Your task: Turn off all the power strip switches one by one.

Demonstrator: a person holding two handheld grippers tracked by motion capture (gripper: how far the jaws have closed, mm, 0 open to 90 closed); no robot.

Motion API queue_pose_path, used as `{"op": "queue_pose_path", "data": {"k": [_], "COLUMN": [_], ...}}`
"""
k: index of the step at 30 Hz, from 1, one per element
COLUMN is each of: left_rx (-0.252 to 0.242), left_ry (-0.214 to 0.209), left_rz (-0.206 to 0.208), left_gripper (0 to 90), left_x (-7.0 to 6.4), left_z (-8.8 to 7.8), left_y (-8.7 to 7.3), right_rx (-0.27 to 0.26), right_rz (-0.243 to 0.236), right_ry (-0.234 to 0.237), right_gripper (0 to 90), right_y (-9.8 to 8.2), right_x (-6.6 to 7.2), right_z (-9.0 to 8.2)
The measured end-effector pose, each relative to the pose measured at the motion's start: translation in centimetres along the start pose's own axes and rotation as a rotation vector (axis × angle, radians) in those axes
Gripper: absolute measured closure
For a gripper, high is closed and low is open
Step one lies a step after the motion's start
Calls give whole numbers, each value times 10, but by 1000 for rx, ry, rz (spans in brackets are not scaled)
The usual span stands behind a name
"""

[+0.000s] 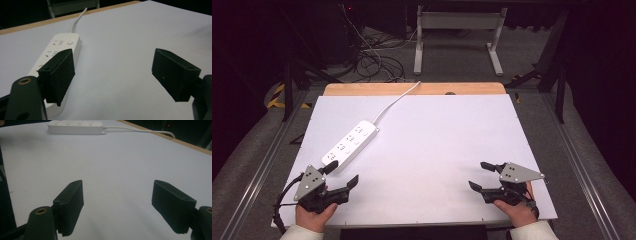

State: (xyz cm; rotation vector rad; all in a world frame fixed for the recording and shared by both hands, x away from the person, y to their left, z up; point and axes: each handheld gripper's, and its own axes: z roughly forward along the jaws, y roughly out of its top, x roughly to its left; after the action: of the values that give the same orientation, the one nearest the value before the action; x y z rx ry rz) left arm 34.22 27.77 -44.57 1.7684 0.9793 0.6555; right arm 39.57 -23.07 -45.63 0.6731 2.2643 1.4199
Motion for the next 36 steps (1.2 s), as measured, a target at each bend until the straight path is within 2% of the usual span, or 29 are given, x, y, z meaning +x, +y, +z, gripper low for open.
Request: {"op": "queue_pose_path", "data": {"k": [2, 3, 4, 8, 9, 13, 18, 21, 23, 24, 26, 31, 34, 36], "left_rx": [13, -1, -14, 7, 7, 33, 48, 43, 69, 96, 114, 126, 132, 132], "left_ry": [-28, -31, -26, 1, 1, 45, 34, 47, 55, 47, 39, 20, 12, 7], "left_rz": [-5, -2, -11, 34, 34, 50, 10, 14, 31, 51, 51, 55, 75, 70], "left_gripper": [179, 140, 139, 131, 127, 128, 169, 190, 358, 378, 373, 382, 392, 396], "left_x": [2, 3, 3, -1, -1, -1, 6, 7, 6, 7, 6, 7, 9, 10], "left_z": [1, 0, -1, -1, -1, -1, -1, -3, -3, -3, -2, -1, -1, 0], "left_y": [0, 0, 0, 1, 1, 4, 4, 6, 8, 9, 10, 18, 23, 26], "right_rx": [0, 1, 1, 3, 3, 3, 8, 9, 12, 11, 14, 16, 17, 20], "right_rz": [-1, -1, -2, 1, 1, 0, -2, -1, -4, -3, -3, 0, 0, -2], "right_ry": [1, 5, 5, 10, 10, 9, 13, 14, 13, 15, 15, 15, 14, 14], "right_gripper": [273, 276, 278, 283, 283, 285, 289, 289, 289, 289, 288, 289, 288, 288], "right_y": [0, 0, 0, -1, -1, 0, 0, 0, -1, -1, -1, -1, -1, -1], "right_x": [0, 0, 0, 0, 0, 0, 1, 1, 1, 1, 1, 0, 0, 0], "right_z": [0, 0, 0, 0, 0, 0, 1, 1, 1, 1, 2, 3, 3, 3]}}
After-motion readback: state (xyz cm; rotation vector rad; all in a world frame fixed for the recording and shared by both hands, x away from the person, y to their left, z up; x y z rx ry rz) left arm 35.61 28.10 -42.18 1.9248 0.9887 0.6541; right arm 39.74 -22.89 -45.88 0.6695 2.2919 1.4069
